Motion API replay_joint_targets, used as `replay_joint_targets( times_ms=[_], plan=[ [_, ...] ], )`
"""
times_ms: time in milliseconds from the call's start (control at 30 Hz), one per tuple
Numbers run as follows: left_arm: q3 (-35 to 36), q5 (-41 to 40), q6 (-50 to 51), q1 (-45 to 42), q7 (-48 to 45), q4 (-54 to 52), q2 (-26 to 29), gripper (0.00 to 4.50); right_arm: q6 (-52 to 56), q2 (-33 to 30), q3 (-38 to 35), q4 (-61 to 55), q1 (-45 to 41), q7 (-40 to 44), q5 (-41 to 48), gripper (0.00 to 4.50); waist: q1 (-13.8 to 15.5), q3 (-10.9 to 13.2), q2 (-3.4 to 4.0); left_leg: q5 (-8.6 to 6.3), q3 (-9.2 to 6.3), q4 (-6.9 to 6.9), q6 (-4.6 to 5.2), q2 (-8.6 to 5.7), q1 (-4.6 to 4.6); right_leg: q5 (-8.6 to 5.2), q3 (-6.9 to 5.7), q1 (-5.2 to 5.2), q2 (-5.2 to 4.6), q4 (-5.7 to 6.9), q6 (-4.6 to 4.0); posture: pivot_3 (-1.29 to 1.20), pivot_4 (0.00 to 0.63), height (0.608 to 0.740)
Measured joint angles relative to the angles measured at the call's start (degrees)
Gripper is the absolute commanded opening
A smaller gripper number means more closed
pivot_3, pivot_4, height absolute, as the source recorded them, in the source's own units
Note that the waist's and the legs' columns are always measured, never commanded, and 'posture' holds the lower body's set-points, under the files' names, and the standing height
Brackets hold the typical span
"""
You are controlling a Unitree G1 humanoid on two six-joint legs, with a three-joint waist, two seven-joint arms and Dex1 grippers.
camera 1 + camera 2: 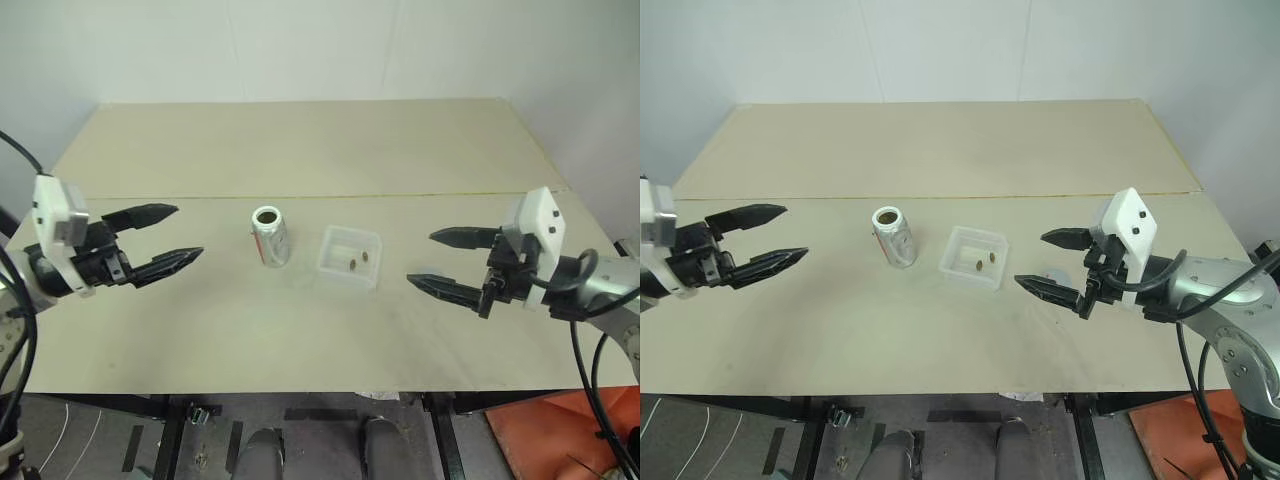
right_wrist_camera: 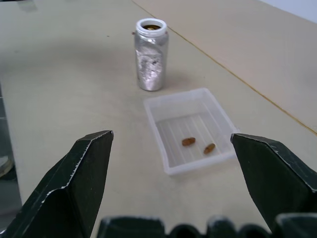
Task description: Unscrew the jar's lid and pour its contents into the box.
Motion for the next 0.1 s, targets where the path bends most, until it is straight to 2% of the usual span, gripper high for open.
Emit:
replay_joint_targets(
  times_ms=[100],
  plan=[
    [0.6,-0.1,0.8,2.1,1.1,-1.4,0.0,4.15,0.1,0.0,0.0,0.6,-0.3,-0.7,0.0,4.5,-0.1,0.0,0.0,0.0,0.0,-0.01,0.0,0.01,0.03,-0.02,0.0,0.0,0.01,0.03,-0.03,0.0,0.15,0.74]
  ],
)
